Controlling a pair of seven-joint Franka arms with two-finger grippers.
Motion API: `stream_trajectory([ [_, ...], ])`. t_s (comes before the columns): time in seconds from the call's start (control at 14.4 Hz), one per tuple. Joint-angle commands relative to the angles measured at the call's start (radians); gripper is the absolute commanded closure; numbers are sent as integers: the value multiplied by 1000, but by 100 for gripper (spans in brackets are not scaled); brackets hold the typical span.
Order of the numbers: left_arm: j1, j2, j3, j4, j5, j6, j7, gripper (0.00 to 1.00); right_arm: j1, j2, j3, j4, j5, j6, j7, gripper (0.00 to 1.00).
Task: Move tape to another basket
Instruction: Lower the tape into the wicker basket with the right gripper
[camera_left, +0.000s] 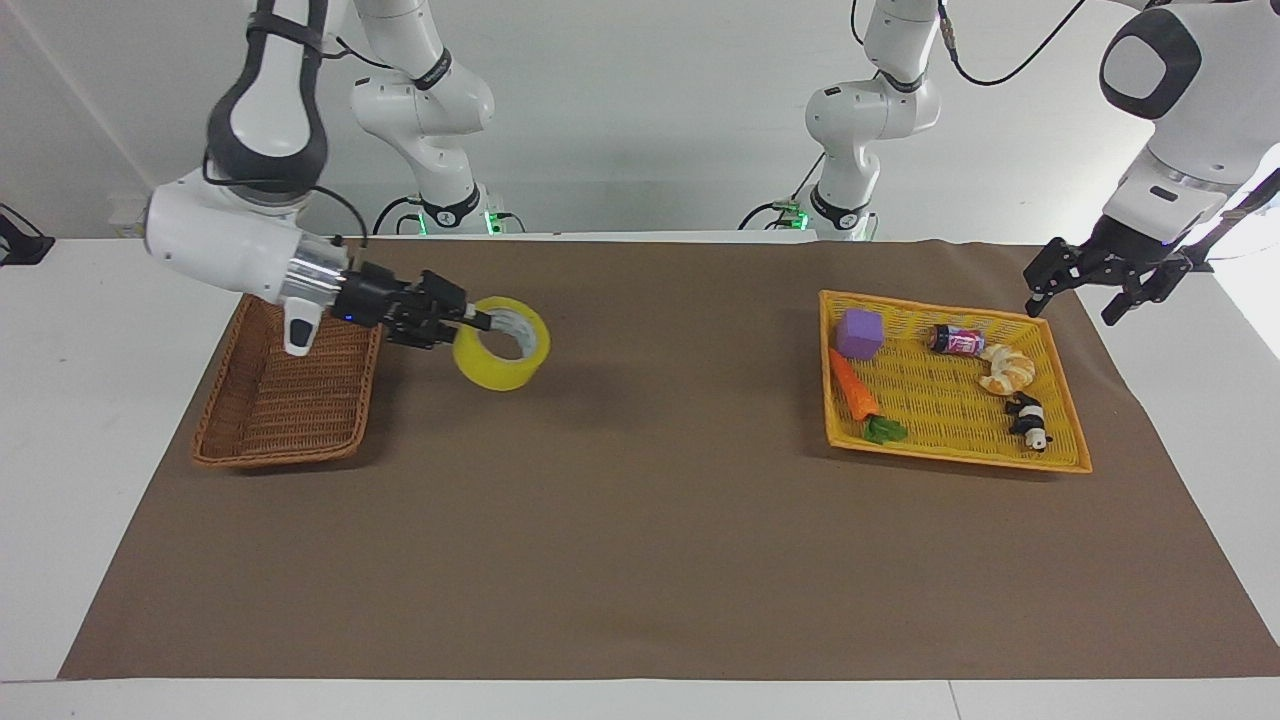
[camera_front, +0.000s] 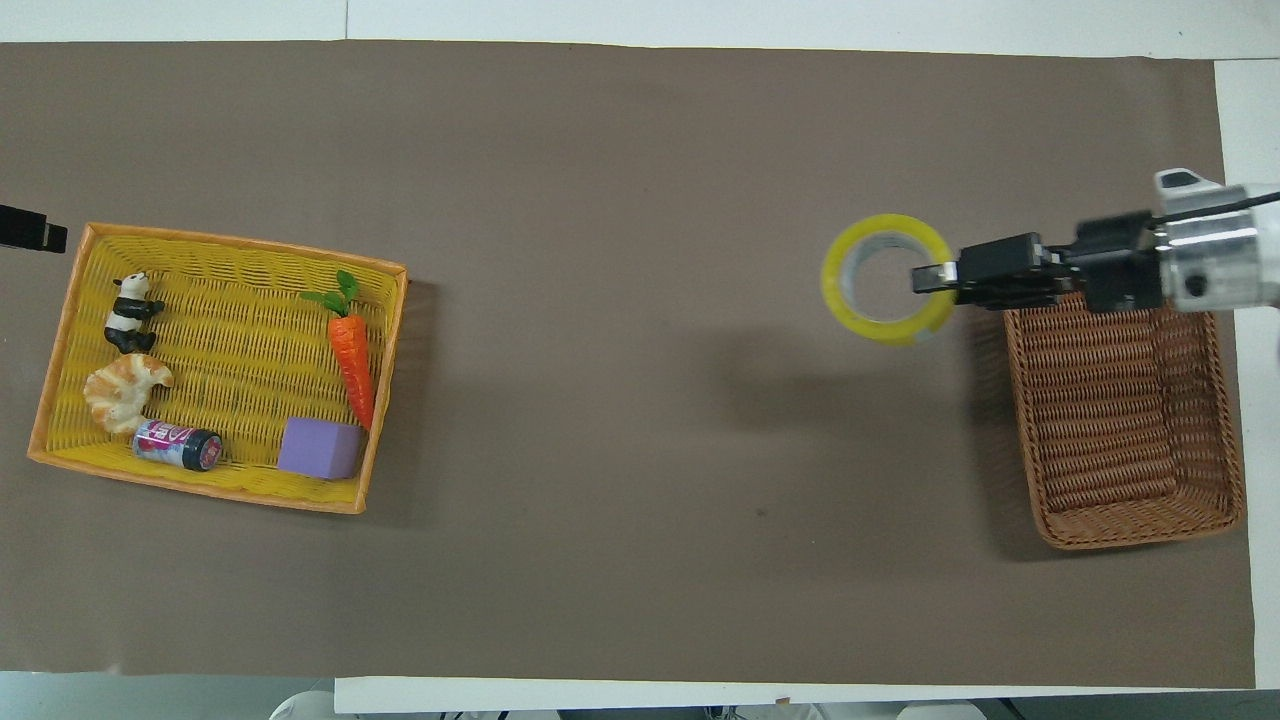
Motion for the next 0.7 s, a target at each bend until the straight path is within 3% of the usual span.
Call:
stream_trajectory([
  [0.0, 14, -4, -12, -6, 22, -13, 12, 0, -192, 25, 18, 32, -131, -128, -162, 100],
  [0.14, 12, -4, -13, -6, 22, -11, 12, 0, -307, 94, 18, 48, -194, -160, -319, 100],
  [0.35, 12, -4, -12, -6, 22, -13, 11, 0, -373, 163, 18, 51, -256, -154, -431, 100],
  [0.63, 14, -4, -12, -6, 22, -13, 11, 0, -380, 186, 18, 40, -328, -88, -510, 100],
])
